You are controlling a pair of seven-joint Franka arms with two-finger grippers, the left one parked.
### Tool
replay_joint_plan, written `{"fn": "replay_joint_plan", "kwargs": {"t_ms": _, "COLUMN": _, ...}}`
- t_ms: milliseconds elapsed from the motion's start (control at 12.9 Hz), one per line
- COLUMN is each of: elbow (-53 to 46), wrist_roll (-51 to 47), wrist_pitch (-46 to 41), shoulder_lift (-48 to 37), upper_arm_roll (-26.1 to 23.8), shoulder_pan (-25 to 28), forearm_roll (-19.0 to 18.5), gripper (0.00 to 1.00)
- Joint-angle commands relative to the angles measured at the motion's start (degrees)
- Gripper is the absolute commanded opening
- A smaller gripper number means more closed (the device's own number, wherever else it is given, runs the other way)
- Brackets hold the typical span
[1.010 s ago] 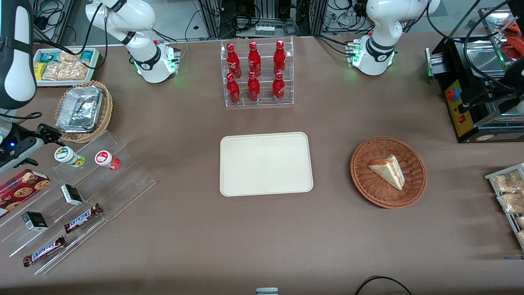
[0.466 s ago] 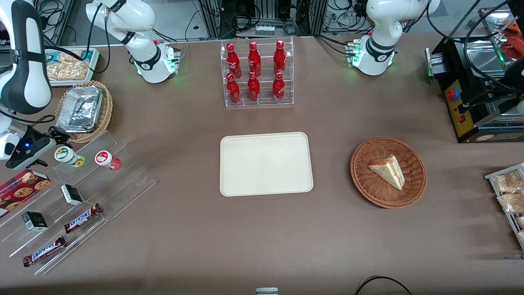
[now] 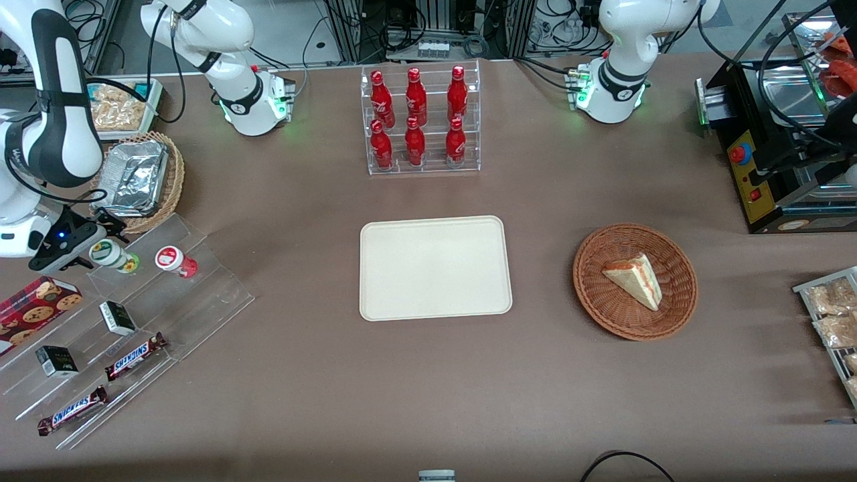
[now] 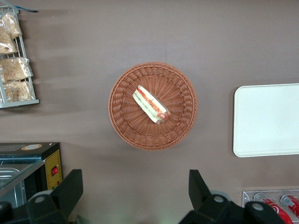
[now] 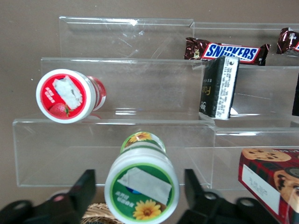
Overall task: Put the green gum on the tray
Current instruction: 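Close the right gripper around the green gum container, then lift the gum container and carry it over the cream tray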
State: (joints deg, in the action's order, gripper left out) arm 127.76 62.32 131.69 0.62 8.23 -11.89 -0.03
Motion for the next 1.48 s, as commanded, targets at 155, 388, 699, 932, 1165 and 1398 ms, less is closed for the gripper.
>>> {"fn": "replay_joint_plan", "kwargs": {"t_ms": 155, "elbow": 0.6, "wrist_roll": 0.3, "wrist_pitch": -1.1, "shoulder_lift": -3.1, "upper_arm_roll": -0.4, "shoulder_pan": -0.1, "forearm_roll": 1.0, "gripper": 0.0}}
{"fn": "replay_joint_plan", "kwargs": {"t_ms": 388, "elbow": -6.9, "wrist_roll": -3.1, "wrist_pitch": -9.8, "shoulder_lift": -2.6, "upper_arm_roll": -1.7, "shoulder_pan": 1.0, "forearm_roll": 1.1, "gripper": 0.0}}
{"fn": "replay_joint_plan", "kwargs": {"t_ms": 699, "elbow": -13.0, "wrist_roll": -15.4, "wrist_pitch": -16.6, "shoulder_lift": -0.4, "upper_arm_roll": -1.8, "shoulder_pan": 8.9, "forearm_roll": 1.1, "gripper": 0.0}}
{"fn": "replay_joint_plan", "kwargs": {"t_ms": 932, "elbow": -13.1, "wrist_roll": -27.1, "wrist_pitch": -16.6, "shoulder_lift": 1.0, "upper_arm_roll": -1.8, "shoulder_pan": 16.4, "forearm_roll": 1.3, "gripper": 0.0}}
{"fn": "replay_joint_plan", "kwargs": {"t_ms": 1165, "elbow": -14.0, "wrist_roll": -42.0, "wrist_pitch": -15.6, "shoulder_lift": 4.3, "upper_arm_roll": -1.8, "shoulder_pan": 25.3, "forearm_roll": 2.5, "gripper": 0.0}}
{"fn": "replay_joint_plan", "kwargs": {"t_ms": 1398, "elbow": -18.1, "wrist_roll": -57.0, "wrist_pitch": -12.6, "shoulder_lift": 11.0, "upper_arm_roll": -1.8, "shoulder_pan": 34.7, "forearm_roll": 2.6, "gripper": 0.0}}
